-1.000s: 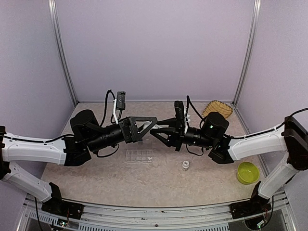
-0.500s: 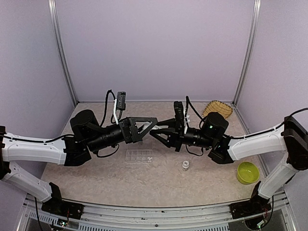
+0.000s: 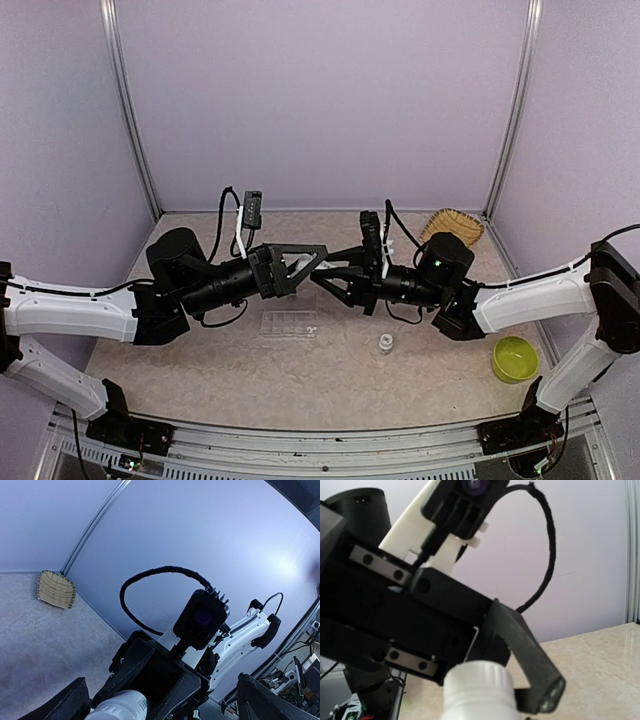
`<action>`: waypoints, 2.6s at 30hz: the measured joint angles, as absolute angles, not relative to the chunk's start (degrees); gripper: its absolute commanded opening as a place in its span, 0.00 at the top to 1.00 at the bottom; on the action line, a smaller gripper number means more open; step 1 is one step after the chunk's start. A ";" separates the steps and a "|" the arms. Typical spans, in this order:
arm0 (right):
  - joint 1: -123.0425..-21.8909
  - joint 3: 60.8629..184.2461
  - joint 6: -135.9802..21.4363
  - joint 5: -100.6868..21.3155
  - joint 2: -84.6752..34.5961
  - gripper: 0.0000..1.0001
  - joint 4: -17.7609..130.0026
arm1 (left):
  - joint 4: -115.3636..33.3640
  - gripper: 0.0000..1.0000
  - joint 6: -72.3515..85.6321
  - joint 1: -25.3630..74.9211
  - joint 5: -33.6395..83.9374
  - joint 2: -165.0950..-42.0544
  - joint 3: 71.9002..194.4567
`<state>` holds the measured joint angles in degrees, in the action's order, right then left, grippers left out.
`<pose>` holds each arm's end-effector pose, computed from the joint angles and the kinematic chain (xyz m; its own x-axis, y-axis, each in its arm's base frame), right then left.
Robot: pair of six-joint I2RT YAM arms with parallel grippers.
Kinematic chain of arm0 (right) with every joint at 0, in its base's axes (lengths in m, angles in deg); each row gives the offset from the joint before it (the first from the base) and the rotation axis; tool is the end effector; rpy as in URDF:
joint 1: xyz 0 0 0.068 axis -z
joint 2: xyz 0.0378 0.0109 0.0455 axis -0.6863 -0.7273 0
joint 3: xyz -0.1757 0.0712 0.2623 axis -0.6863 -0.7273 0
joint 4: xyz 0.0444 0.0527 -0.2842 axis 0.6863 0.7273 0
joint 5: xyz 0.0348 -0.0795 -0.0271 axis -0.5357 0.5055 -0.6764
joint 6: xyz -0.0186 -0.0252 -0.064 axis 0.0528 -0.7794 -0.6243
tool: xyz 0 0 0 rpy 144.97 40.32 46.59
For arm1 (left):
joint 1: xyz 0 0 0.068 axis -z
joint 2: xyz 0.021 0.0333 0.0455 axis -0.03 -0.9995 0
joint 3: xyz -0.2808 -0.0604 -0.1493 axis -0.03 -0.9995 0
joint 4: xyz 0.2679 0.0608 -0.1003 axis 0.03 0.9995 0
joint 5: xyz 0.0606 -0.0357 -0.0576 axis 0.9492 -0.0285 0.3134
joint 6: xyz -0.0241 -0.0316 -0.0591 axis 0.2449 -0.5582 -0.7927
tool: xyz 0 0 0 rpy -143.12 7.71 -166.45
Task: Sort the pills into containers
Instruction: Close the lid of the pill bottle, then pass from the right arm to the left
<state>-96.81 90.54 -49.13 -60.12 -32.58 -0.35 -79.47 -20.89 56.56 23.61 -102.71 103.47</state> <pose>0.2009 0.3175 0.2993 -0.1456 0.1861 -0.9717 -0.9797 0.1095 0.1677 0.1667 -0.2887 0.3411 -0.5243 -0.3340 -0.7833 0.7681 0.2116 -0.6044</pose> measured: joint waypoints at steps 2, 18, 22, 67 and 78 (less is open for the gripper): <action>-96.81 90.54 -49.30 -60.08 -32.58 0.85 -0.33 | -79.47 0.01 -20.89 56.56 23.61 -102.71 103.47; -96.79 90.08 -50.20 -57.69 -29.65 0.85 2.14 | -79.60 0.01 -20.94 56.80 23.61 -102.10 103.27; -96.79 90.08 -50.28 -57.67 -29.50 0.85 2.14 | -79.63 0.01 -20.96 56.87 23.83 -101.62 102.90; -97.23 90.89 -47.79 -61.65 -34.52 0.85 -1.31 | -79.54 0.01 -20.94 56.85 24.85 -101.60 101.74; -97.36 91.72 -47.75 -62.70 -35.16 0.85 -0.85 | -79.56 0.01 -20.94 56.85 24.83 -101.62 101.74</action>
<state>-97.36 91.72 -47.75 -62.70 -35.16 -0.85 -79.56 -20.94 56.85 24.83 -101.62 101.74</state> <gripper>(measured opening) 0.328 0.987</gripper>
